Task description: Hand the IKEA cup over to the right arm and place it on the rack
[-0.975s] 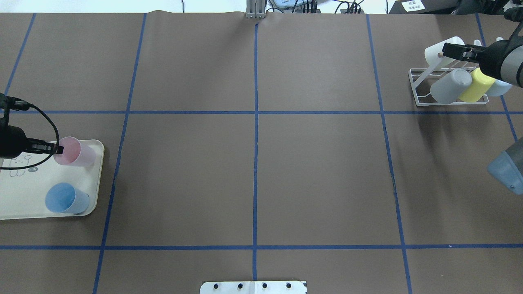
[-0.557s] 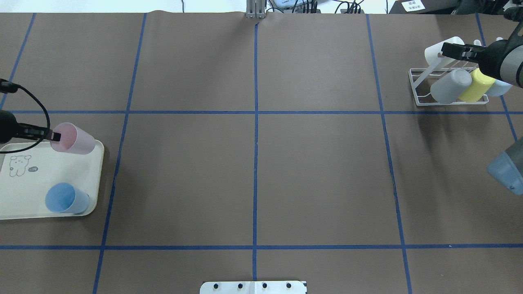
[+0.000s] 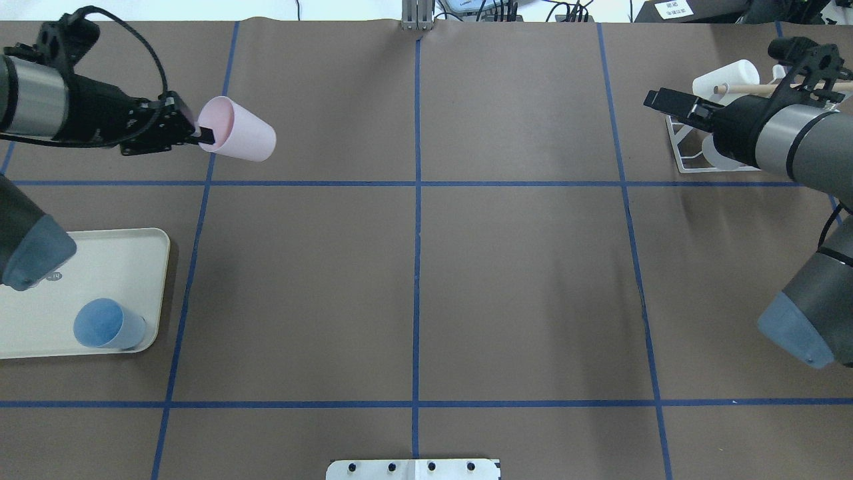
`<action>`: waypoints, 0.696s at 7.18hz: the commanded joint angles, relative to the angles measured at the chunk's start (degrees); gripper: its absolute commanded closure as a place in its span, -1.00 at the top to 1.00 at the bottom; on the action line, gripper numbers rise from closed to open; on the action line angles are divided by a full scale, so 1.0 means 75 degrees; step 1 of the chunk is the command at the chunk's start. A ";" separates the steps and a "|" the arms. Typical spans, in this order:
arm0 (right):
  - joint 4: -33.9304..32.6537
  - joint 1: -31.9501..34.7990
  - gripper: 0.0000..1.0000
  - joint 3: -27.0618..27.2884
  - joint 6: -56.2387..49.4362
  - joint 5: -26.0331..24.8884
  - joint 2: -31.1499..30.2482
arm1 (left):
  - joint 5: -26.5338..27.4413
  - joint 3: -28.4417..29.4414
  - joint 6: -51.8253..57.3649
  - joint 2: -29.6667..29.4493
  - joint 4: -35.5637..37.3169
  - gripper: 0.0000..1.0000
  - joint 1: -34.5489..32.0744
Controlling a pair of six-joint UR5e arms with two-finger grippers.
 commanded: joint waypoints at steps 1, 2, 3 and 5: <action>0.0011 -0.0870 0.95 0.0763 0.1741 -0.0010 0.0365 | 0.0783 -0.0023 -0.2330 -0.0978 -0.0038 -1.00 0.0942; 0.0023 -0.1151 0.95 0.0893 0.2422 -0.0021 0.0496 | 0.1087 -0.0024 -0.2804 -0.1409 0.0043 -1.00 0.0991; 0.0023 -0.1421 0.96 0.1184 0.2892 -0.0045 0.0497 | 0.1404 0.0046 -0.2716 -0.1634 0.0055 -1.00 0.1270; 0.0035 -0.1867 0.96 0.1538 0.3888 -0.0114 0.0950 | 0.1488 -0.0069 -0.3737 -0.1940 -0.0014 -1.00 0.1354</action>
